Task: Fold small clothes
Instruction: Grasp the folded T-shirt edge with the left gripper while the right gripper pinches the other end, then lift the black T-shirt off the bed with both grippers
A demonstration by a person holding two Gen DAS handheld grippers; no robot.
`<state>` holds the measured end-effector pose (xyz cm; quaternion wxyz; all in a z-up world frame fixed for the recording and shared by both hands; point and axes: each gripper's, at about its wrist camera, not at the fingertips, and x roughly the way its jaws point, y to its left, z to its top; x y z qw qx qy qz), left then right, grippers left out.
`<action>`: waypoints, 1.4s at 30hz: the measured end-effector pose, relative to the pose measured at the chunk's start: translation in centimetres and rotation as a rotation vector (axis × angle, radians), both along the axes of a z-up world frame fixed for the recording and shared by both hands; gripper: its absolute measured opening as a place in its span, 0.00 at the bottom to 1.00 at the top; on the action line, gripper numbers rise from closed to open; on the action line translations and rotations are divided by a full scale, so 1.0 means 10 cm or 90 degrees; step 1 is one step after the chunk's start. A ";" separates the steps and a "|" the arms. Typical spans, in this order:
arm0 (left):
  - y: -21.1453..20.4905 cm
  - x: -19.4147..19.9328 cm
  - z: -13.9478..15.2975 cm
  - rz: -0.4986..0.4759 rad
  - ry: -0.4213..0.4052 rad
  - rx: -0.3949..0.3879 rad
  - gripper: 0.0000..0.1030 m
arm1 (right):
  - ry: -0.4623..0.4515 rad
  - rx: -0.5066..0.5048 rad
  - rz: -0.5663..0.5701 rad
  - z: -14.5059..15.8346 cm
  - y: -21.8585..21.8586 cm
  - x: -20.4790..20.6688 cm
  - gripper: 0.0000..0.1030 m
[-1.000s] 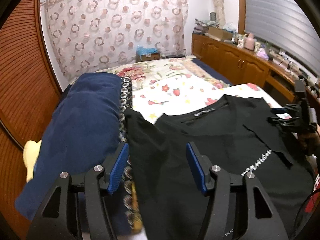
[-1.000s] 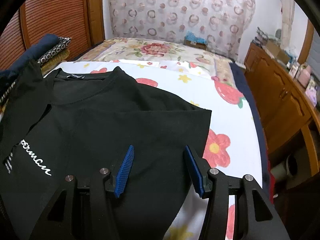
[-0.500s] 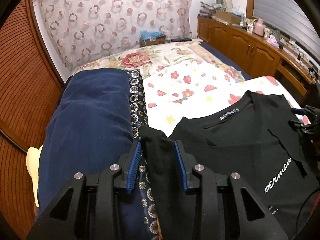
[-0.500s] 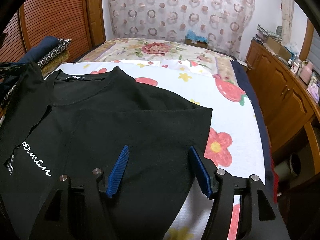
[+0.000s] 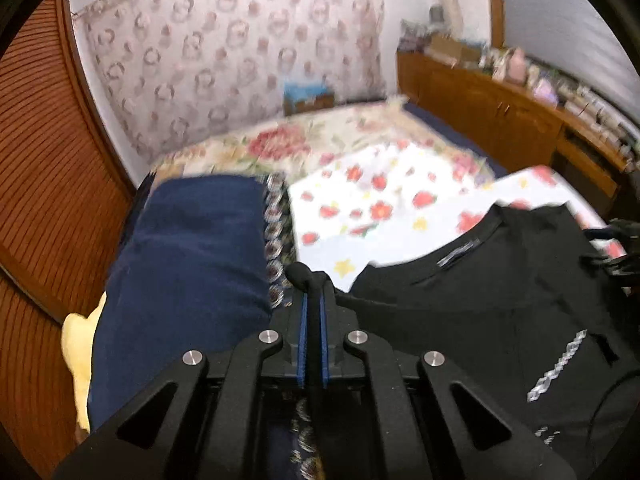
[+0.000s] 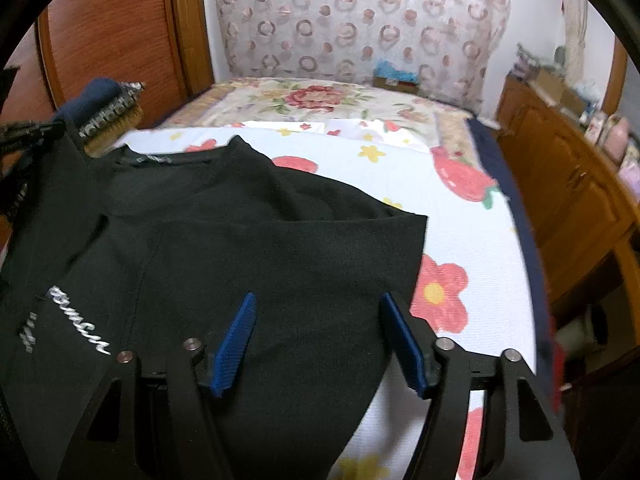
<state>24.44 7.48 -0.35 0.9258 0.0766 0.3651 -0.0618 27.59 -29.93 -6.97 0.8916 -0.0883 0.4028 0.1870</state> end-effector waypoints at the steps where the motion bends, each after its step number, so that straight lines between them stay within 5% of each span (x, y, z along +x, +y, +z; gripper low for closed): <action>1: 0.01 -0.03 0.03 0.003 -0.008 -0.006 0.05 | -0.005 -0.020 -0.003 0.02 -0.01 0.04 0.67; 12: 0.10 -0.16 0.15 0.001 -0.043 -0.050 0.05 | 0.034 0.044 -0.050 0.02 -0.28 0.53 0.66; 18: 0.16 -0.28 0.12 0.007 -0.051 -0.060 0.05 | 0.027 0.011 -0.063 0.00 -0.15 0.63 0.62; 20: 0.18 -0.33 0.12 0.007 -0.051 -0.064 0.05 | 0.016 -0.008 -0.061 0.01 -0.11 0.59 0.56; 25: 0.15 -0.51 0.13 0.002 -0.060 -0.072 0.05 | 0.028 0.026 -0.035 0.03 -0.07 0.50 0.08; 42: 0.21 -1.82 0.15 -0.003 -0.108 -0.120 0.05 | -0.151 0.131 0.013 0.68 -0.15 -1.24 0.06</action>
